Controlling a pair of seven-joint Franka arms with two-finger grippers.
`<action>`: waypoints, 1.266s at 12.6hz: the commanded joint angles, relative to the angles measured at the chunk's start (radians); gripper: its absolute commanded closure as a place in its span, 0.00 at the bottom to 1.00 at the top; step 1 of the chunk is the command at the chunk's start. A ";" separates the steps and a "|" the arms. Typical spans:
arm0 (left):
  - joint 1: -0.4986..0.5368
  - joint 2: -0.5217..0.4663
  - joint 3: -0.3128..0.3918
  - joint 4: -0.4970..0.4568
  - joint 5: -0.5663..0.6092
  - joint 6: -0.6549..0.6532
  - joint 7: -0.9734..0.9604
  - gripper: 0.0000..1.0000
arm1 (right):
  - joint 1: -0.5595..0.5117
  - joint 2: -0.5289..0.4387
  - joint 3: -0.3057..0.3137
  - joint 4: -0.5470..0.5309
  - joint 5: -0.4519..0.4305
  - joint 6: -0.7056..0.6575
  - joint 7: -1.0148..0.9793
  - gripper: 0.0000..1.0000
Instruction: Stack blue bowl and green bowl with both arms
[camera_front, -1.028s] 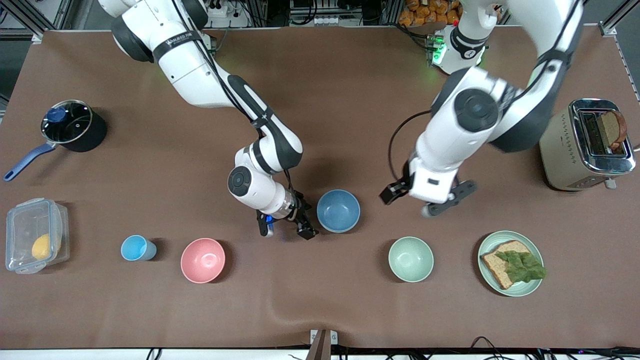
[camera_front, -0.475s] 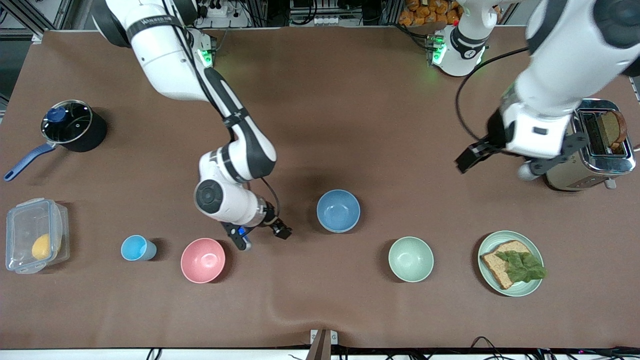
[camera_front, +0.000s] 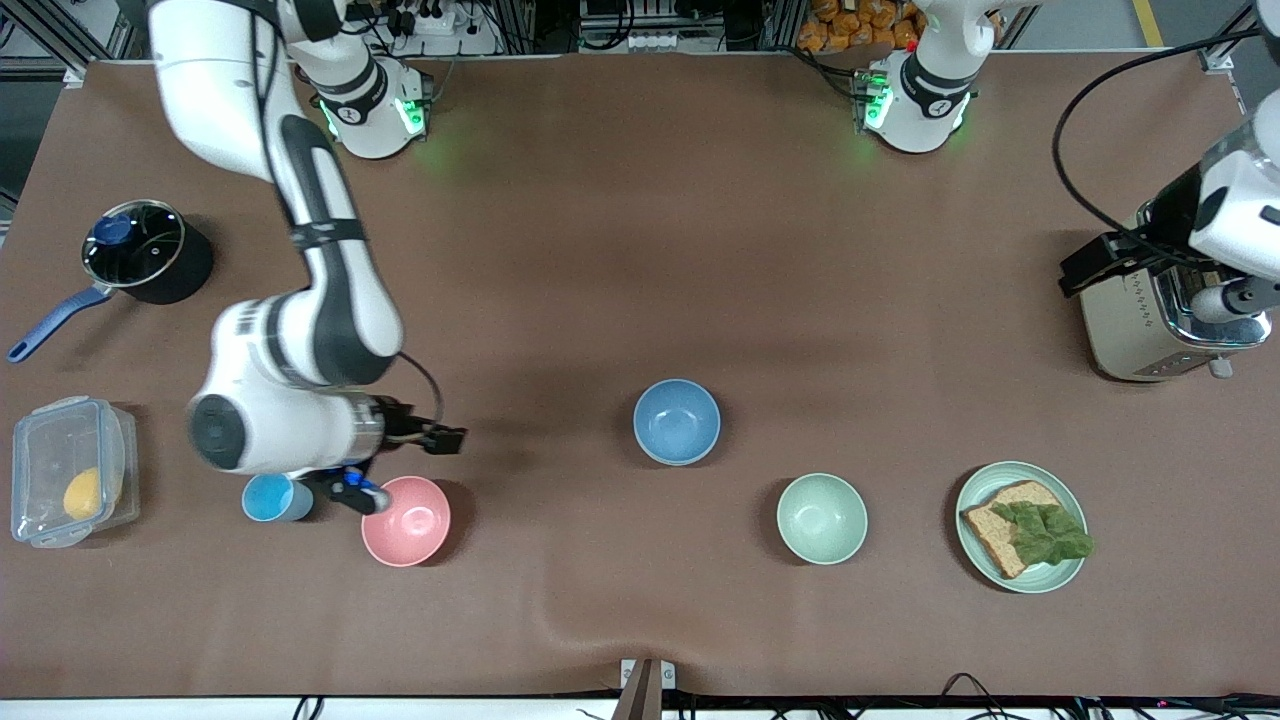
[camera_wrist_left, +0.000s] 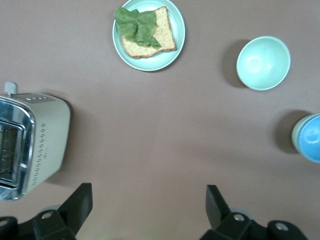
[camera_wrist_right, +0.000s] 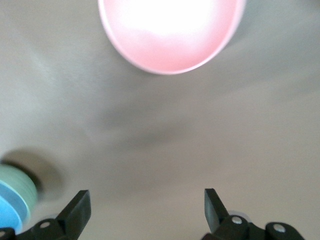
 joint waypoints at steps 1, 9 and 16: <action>-0.013 -0.041 0.018 -0.024 -0.021 -0.041 0.066 0.00 | -0.025 -0.117 -0.041 -0.093 -0.046 -0.020 -0.197 0.00; -0.013 -0.106 -0.020 -0.029 -0.021 -0.099 0.114 0.00 | -0.038 -0.418 -0.150 -0.162 -0.262 -0.153 -0.378 0.00; -0.013 -0.120 -0.020 -0.032 -0.039 -0.110 0.134 0.00 | -0.456 -0.631 0.265 -0.204 -0.403 -0.227 -0.355 0.00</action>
